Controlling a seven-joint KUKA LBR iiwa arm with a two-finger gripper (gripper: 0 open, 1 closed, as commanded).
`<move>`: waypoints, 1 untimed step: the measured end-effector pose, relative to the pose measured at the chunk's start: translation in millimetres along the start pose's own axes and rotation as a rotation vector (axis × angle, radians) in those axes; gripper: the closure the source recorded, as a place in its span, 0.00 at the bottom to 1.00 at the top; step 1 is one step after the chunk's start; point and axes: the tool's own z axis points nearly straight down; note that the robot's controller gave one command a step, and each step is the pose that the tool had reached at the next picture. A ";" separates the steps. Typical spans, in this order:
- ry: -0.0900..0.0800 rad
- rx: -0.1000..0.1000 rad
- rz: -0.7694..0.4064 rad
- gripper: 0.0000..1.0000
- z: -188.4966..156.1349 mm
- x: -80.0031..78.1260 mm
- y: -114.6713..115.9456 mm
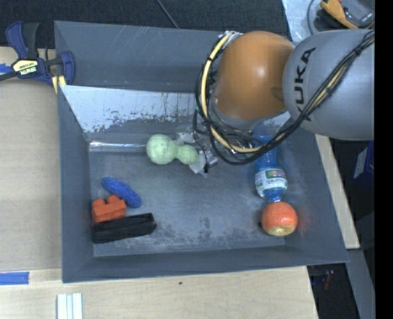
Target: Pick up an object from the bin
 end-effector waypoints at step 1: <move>-0.008 0.001 0.273 1.00 23.8 -7.7 42.1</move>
Offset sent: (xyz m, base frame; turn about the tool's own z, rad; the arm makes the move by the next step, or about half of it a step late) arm 0.0110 -0.0125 -0.0820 -0.2601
